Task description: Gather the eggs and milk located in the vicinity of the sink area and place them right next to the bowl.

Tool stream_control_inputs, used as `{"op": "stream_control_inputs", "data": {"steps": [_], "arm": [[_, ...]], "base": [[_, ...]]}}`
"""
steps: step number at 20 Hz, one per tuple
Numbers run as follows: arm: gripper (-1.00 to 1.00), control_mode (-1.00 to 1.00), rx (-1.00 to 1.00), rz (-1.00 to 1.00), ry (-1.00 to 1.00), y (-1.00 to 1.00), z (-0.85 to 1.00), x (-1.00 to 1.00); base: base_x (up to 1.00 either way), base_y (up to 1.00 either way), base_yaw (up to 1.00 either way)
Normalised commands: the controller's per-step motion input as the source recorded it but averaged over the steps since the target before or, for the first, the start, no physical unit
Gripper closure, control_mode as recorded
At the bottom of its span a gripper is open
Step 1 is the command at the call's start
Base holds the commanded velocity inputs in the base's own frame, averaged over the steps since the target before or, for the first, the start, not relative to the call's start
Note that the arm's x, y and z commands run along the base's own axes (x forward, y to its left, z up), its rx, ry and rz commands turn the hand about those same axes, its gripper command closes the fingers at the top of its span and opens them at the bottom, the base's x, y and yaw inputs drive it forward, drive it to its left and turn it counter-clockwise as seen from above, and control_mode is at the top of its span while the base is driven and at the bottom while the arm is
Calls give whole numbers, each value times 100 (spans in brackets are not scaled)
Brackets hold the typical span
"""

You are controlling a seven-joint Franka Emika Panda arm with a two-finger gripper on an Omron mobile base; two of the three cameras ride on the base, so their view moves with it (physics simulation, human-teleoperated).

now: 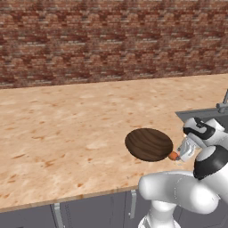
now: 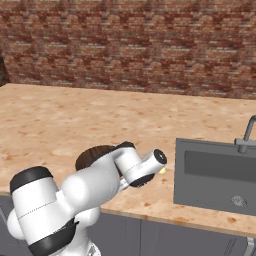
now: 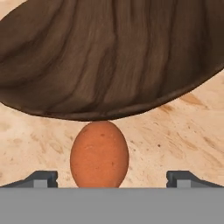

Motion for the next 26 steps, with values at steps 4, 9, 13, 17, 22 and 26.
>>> {"op": "stream_control_inputs", "data": {"steps": [4, 9, 13, 17, 22, 26], "arm": [[-100, -100, 10, 0, 0, -22, 12, 5], [-100, -100, 2, 0, 1, -40, 1, 38], [-100, -100, -1, -4, 27, -34, 24, 51], [-100, -100, -1, -6, 31, -12, 47, 31], [-100, -100, 0, 0, 13, 0, 18, 4], [-100, -100, -4, -3, 12, 0, 0, 11]], "base": [[0, 0, 0], [0, 0, 0], [0, 0, 0], [0, 0, 0], [0, 0, 0], [0, 0, 0]]}}
